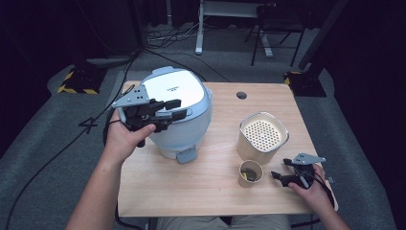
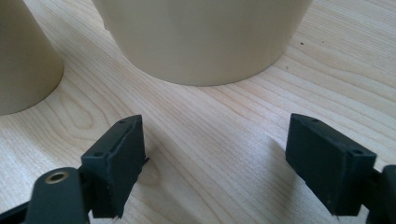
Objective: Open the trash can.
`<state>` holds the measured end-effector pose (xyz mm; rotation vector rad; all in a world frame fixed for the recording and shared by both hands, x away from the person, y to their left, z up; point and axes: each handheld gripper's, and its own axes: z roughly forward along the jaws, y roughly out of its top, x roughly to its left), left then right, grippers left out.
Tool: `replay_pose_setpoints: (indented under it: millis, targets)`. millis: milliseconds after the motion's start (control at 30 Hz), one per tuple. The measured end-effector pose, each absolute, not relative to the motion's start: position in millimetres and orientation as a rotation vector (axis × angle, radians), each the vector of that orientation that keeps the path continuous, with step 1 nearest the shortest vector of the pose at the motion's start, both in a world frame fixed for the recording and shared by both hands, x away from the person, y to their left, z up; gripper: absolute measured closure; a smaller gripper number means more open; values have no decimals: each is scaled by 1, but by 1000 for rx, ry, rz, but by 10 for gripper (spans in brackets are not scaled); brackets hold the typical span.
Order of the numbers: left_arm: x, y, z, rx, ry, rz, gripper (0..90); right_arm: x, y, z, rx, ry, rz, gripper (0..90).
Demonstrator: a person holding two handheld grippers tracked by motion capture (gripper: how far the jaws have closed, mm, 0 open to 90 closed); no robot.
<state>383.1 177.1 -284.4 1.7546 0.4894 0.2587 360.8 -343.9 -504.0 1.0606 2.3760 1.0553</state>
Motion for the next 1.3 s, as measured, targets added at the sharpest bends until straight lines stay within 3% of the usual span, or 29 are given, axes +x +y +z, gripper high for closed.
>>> replay_pose_setpoints:
  millis: [200,633,1300]
  targets:
    - [392,171,-285,1851,481,291,742,361,-344,-504,1060,2376,1055,203]
    - [396,161,-282,1996,531,353,879,361,-344,-504,1061,2376,1055,203]
    - [390,148,-275,2096,558,465,900,361,-344,-504,1061,2376,1055,202]
